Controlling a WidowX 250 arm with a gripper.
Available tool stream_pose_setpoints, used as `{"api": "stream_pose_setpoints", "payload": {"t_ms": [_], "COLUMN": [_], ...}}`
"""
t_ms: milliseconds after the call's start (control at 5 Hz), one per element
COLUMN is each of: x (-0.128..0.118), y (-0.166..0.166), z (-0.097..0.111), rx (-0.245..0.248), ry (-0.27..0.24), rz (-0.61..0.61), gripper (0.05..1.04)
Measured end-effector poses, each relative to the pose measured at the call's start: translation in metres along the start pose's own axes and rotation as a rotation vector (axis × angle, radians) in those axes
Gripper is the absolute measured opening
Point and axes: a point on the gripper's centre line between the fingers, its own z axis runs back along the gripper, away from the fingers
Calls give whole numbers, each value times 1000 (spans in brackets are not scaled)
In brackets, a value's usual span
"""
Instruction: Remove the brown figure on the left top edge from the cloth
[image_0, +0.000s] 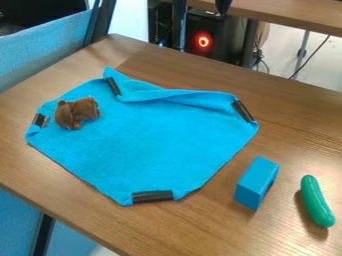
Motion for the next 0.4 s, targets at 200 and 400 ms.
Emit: {"api": "stream_pose_setpoints", "payload": {"t_ms": [200,400], "x": [-5,0], "y": [3,45], "z": [-18,-31], "rx": [46,249], "ry": [23,-122], "rz": [0,100], "gripper": [1001,1001]}}
